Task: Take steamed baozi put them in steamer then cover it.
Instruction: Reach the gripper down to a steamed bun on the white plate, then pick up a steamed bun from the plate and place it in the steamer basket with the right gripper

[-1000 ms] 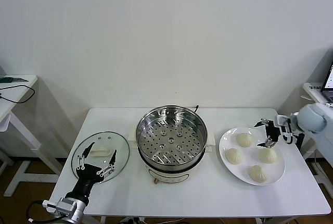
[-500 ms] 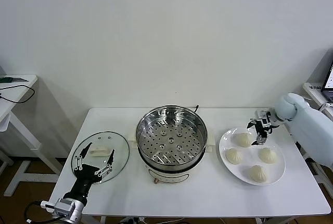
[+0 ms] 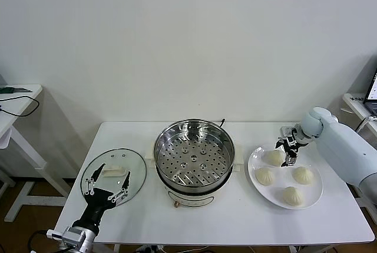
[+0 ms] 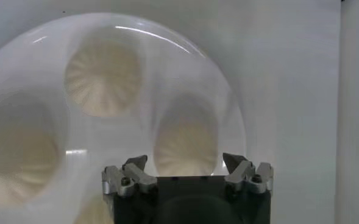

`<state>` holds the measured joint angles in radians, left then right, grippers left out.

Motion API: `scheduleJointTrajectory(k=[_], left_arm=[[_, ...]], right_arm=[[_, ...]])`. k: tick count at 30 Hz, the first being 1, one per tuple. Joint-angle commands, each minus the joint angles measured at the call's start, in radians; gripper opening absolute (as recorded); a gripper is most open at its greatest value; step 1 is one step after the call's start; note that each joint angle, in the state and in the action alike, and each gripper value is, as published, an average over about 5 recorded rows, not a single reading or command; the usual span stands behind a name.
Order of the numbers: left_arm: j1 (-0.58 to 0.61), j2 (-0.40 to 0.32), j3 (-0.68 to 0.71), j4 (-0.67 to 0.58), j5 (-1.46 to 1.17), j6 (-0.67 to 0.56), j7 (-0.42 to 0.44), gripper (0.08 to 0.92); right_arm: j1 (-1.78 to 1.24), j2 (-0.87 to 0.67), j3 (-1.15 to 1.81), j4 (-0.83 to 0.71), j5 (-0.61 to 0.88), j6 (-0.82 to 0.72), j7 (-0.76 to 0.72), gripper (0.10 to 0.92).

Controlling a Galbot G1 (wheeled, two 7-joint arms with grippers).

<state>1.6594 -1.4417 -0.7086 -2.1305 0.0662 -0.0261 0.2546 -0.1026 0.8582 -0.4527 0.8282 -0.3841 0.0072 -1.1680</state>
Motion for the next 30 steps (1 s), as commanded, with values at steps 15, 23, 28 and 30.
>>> scheduleJointTrajectory(k=[15, 23, 28, 30], left_arm=[[0.003, -0.005, 0.001, -0.002, 0.001, -0.008, 0.0, 0.823], [0.001, -0.006, 0.003, -0.002, 0.002, -0.011, -0.001, 0.823], [0.003, -0.005, 0.0, -0.003, 0.002, -0.01, -0.002, 0.823], [0.005, -0.005, -0.002, -0.004, 0.003, -0.011, -0.002, 0.823]], right_arm=[[-0.01, 0.019, 0.017, -0.019, -0.043, 0.007, 0.008, 0.725], [-0.011, 0.01, 0.014, 0.004, -0.031, 0.015, 0.012, 0.704], [0.012, -0.044, -0.028, 0.071, 0.037, 0.033, 0.0, 0.704], [0.045, -0.096, -0.073, 0.13, 0.091, 0.048, -0.009, 0.704]])
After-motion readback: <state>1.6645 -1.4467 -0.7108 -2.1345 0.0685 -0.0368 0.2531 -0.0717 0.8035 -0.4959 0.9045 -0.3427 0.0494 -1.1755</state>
